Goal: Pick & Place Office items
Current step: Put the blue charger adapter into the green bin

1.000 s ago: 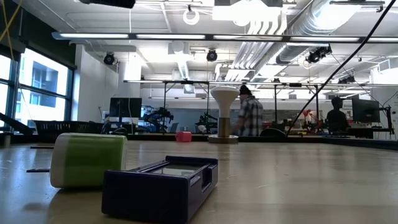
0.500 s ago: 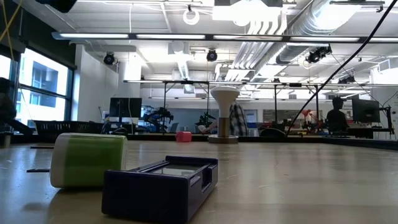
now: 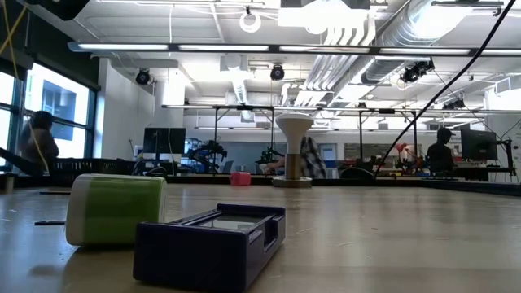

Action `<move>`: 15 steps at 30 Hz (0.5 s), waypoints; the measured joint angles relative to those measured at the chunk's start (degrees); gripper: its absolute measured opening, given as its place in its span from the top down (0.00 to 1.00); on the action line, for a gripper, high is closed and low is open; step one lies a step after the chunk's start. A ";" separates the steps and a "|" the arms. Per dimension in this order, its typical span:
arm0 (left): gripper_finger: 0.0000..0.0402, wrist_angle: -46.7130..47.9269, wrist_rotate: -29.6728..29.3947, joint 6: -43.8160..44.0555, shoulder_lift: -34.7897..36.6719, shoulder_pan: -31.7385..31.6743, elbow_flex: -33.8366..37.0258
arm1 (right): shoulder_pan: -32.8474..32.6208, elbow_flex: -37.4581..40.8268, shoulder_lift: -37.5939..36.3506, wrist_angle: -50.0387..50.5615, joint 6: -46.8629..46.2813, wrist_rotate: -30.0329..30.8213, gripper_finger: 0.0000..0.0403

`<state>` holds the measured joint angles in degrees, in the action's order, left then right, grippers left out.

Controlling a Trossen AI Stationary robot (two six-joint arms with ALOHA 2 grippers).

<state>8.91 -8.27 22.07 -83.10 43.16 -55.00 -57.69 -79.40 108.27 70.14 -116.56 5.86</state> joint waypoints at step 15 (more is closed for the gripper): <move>0.24 0.26 0.74 0.06 -1.15 -0.02 0.04 | 1.46 0.74 0.00 -0.75 5.41 1.65 0.60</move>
<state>9.17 -7.53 22.13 -84.25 43.13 -54.96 -56.23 -78.65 108.27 69.39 -111.15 7.51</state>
